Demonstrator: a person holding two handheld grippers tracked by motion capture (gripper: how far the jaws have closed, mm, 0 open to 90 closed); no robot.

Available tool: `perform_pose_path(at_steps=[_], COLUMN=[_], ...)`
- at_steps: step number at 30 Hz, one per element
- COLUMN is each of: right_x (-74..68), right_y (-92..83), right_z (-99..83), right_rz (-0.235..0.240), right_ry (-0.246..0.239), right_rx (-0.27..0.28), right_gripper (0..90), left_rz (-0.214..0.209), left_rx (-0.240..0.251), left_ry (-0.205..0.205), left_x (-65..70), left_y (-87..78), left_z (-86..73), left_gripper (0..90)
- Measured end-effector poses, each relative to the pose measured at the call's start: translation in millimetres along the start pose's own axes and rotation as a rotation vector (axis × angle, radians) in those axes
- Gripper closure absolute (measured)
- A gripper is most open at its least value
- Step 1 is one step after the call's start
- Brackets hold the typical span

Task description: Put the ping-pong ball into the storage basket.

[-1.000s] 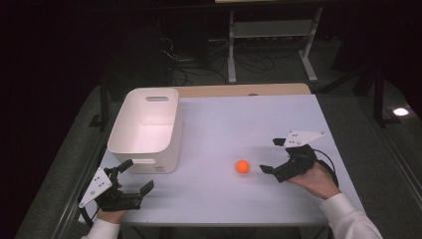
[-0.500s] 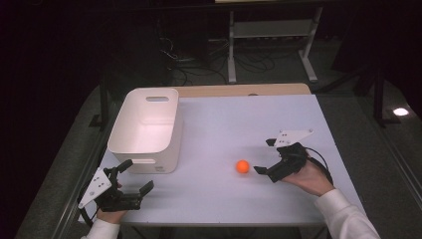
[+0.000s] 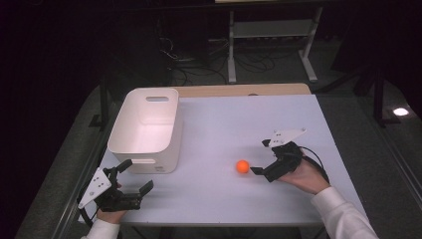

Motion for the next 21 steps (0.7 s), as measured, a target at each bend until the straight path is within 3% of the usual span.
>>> perform_pose_path(at_steps=[21], right_x=[-7.7], right_y=[24.6], right_z=[-0.9], right_rz=[0.053], right_ry=[-0.013], right_rx=[-0.071], right_gripper=[0.0], left_rz=[0.000], left_rx=[0.005], left_ry=[-0.001], left_x=[0.2], left_y=[-0.3], left_z=[0.3], left_gripper=[0.0])
Point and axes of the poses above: each handheld gripper's, and its own axes: y roughly forward along the jaws, z roughly out of its top, x roughly to its right, the point moved 8 cm from there along y, roughly forward along the jaws, and after that the axes turned 8 degrees about z, right-handed, at the moved point
